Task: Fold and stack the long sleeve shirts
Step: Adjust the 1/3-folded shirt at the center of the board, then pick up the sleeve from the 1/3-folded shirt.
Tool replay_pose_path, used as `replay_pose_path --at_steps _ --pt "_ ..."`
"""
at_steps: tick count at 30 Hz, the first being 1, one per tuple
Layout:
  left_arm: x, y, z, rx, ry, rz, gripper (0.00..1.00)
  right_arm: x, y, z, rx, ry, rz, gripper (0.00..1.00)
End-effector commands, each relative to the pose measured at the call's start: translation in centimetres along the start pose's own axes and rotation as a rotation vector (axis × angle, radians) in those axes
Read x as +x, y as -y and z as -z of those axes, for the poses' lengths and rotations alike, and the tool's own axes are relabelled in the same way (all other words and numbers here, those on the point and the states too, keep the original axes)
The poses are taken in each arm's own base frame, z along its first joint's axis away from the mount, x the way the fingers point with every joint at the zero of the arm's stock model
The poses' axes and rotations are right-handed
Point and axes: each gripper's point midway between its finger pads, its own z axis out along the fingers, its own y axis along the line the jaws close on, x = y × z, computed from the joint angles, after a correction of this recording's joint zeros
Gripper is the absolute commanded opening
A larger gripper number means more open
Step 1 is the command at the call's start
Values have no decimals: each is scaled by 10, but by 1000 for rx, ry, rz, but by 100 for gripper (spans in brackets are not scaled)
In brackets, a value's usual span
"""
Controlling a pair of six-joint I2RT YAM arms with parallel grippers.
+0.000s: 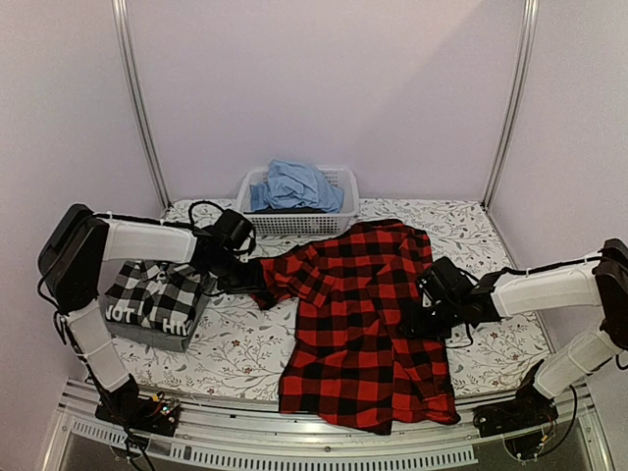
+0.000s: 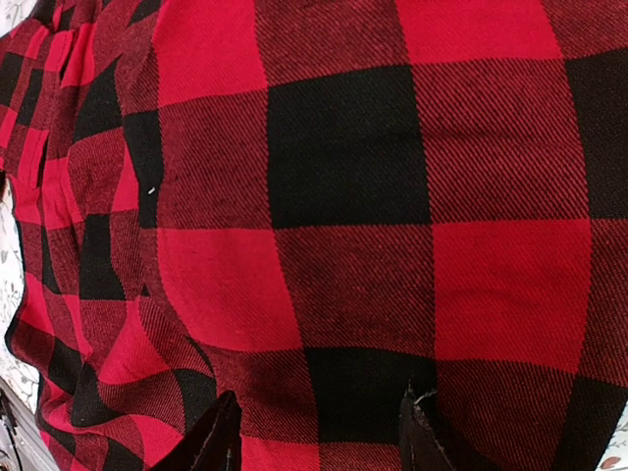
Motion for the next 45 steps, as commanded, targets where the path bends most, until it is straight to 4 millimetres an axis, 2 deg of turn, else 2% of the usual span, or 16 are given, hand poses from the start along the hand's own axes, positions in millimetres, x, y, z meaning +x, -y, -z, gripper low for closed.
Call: replay_pose_path --at_steps 1,9,12,14,18,22,25,28,32,34,37,40,45 --pt "-12 -18 -11 -18 7 11 48 14 35 -4 109 -35 -29 55" --pt "-31 -28 -38 12 -3 19 47 4 48 -2 152 -20 -32 55" --pt "-42 -28 -44 19 10 22 42 0 53 3 159 -9 -36 55" --pt "-47 -31 -49 14 13 22 37 -5 48 8 144 1 -29 56" --pt "-63 -31 -48 22 37 18 19 -15 27 18 99 18 0 57" --pt "-74 -27 -39 28 67 8 15 -34 -8 37 63 69 52 58" --pt "-78 -30 -27 -5 83 11 17 -53 -37 51 16 124 83 58" --pt "-81 -36 -7 -42 129 19 25 -72 -60 58 -24 165 110 58" --pt "-84 -32 24 -72 184 16 37 -87 -75 57 -36 192 129 58" --pt "-84 -17 41 -63 216 -12 41 -92 -79 59 -47 213 125 62" --pt "-76 10 48 -49 211 -67 43 -101 -80 69 -53 269 107 64" --pt "-65 43 45 -5 197 -125 43 -111 -81 87 -68 341 81 64" --pt "-49 87 28 32 152 -201 43 -125 -82 115 -102 443 55 66"
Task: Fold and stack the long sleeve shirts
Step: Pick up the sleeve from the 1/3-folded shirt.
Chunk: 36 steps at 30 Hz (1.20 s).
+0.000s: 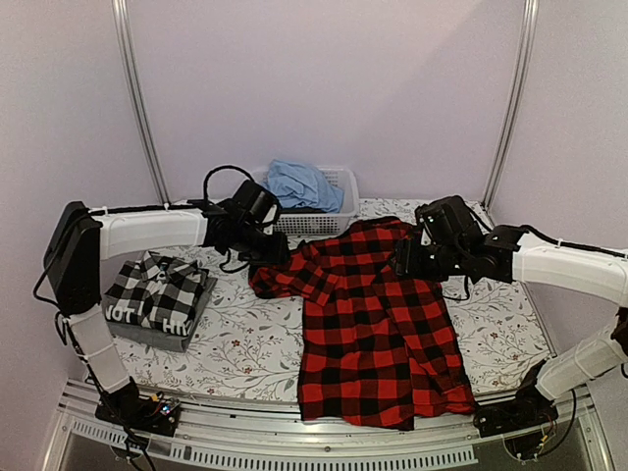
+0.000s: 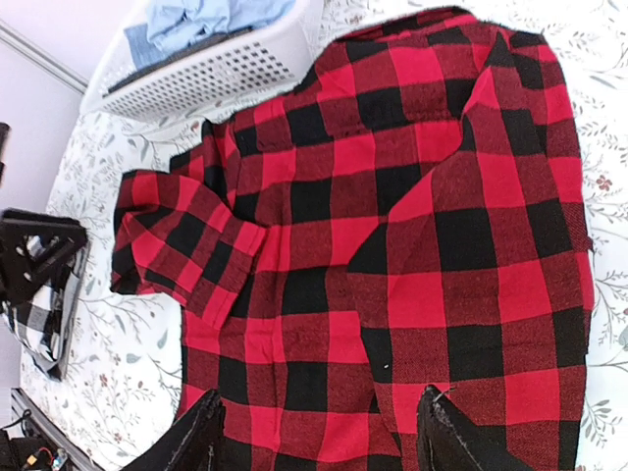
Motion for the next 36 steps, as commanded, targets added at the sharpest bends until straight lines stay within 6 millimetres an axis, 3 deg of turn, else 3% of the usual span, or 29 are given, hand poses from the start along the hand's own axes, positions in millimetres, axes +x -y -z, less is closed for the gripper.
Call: replay_pose_path --at_steps 1,7,16,23,29,36 --pt "16 31 -18 10 -57 -54 43 -28 -4 23 -27 141 -30 66" --pt "39 70 -44 46 -121 -129 43 -45 -8 41 -52 219 -19 66" --pt "67 96 -81 63 -202 -199 43 -51 -17 40 -52 203 43 68" --pt "84 90 -103 -1 -252 -236 44 -40 -21 25 -53 132 56 68" --pt "92 86 -106 -26 -261 -256 44 -35 -21 17 -48 108 57 69" --pt "87 82 -105 -48 -243 -280 18 -34 -23 13 -49 96 59 69"
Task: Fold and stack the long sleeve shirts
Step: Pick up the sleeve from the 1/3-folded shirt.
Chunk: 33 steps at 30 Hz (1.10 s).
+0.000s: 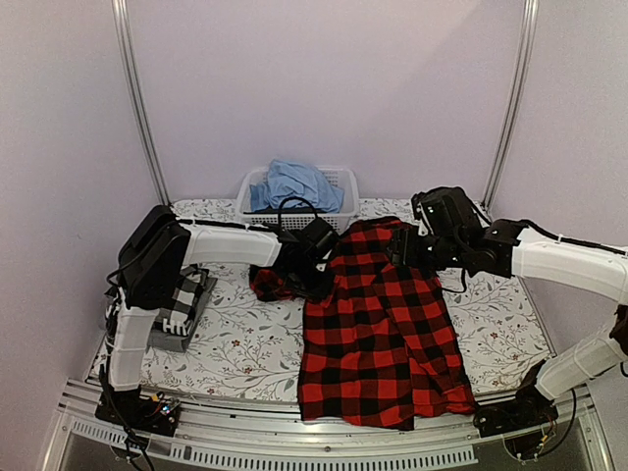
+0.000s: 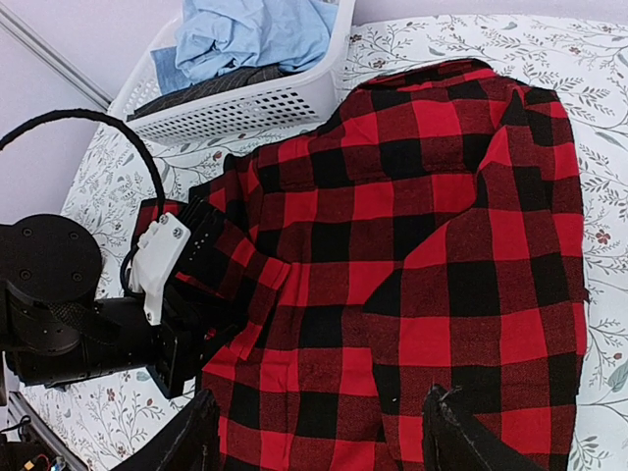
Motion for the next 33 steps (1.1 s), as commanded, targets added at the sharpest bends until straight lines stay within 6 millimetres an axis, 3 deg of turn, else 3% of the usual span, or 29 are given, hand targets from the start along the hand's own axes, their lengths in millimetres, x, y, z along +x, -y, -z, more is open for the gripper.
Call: replay_pose_path --at_steps 1,6,9,13,21,33 --pt "7 1 -5 -24 -17 -37 16 -6 -9 0 -16 0 9 69" --pt "0 2 1 -13 7 -45 8 -4 -9 -3 -17 -11 7 69" --pt "-3 7 9 0 27 -46 27 -1 -9 -5 -14 -18 7 69" --pt "-4 9 13 -26 50 -59 36 -2 -9 -5 -15 -15 4 69" --pt "6 10 1 -50 16 -82 50 0 -11 -10 -18 -28 8 70" --pt "19 -7 -17 -169 -20 -128 45 2 -15 -14 -32 -41 9 70"
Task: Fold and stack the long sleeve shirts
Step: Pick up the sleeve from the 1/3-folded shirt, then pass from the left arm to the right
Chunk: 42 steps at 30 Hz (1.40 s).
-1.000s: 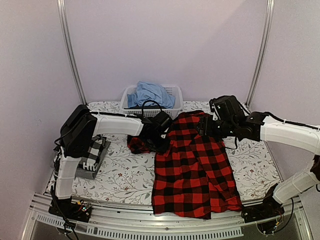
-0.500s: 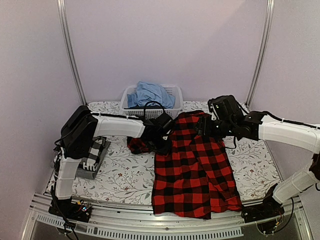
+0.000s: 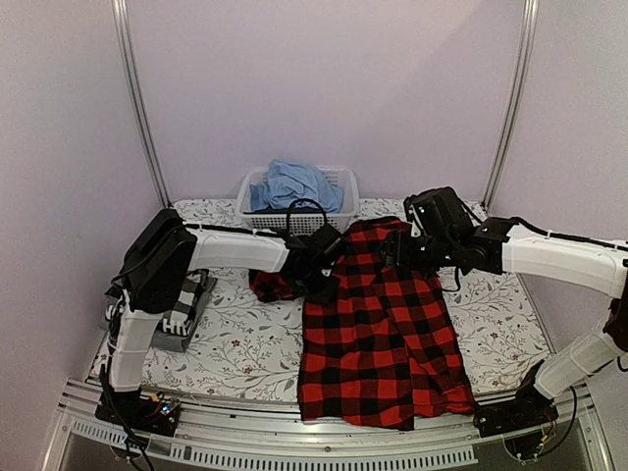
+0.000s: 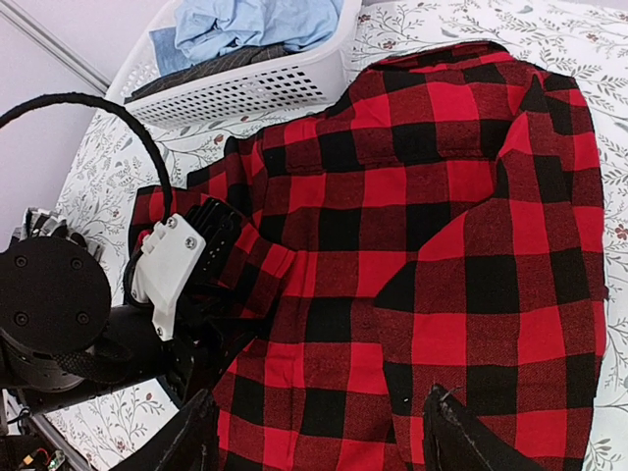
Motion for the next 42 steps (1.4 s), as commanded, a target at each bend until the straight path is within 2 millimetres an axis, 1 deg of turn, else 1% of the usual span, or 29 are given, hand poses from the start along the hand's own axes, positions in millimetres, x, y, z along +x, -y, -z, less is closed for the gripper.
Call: replay_pose_path --at_steps 1,3,4,9,12,15,18,20,23,27,30,31,33,35,39,42 --pt "18 -8 -13 -87 -47 -52 44 -6 -10 0 -28 8 4 70" --pt "15 -10 -9 -103 -33 -52 40 -6 -11 0 -30 7 5 70" --pt "12 -11 -6 -106 -24 -50 36 -7 -11 0 -29 8 4 70" --pt "-7 -17 16 -118 40 -35 26 -7 -12 0 -35 7 5 70" --pt "-17 -21 24 -91 68 -13 16 -6 -14 -2 -43 3 3 70" --pt "-20 -24 29 -55 80 7 6 -3 -15 -5 -54 -7 -1 70" --pt "-26 -26 38 -30 112 27 1 -1 -18 -9 -69 -14 -11 70" --pt "-32 -28 49 -10 144 45 0 -1 -22 -13 -90 -17 -22 70" --pt "-43 -29 71 35 211 69 0 -1 -37 -17 -160 -29 -46 70" --pt "-46 -25 89 97 261 66 0 -3 -58 -26 -264 -29 -84 74" --pt "-42 -22 95 130 275 58 0 -11 -71 -33 -316 -3 -87 78" --pt "-41 -20 97 147 280 55 0 -11 -75 -38 -333 -9 -83 79" --pt "-39 -16 103 178 293 49 0 -16 -88 -44 -372 -10 -75 80" --pt "-38 -13 107 200 308 46 0 -18 -94 -54 -389 -15 -80 80" --pt "-37 -7 115 239 330 43 0 -18 -101 -66 -406 -23 -99 81" --pt "-37 -3 120 257 348 38 0 -8 -99 -80 -397 -63 -118 81"
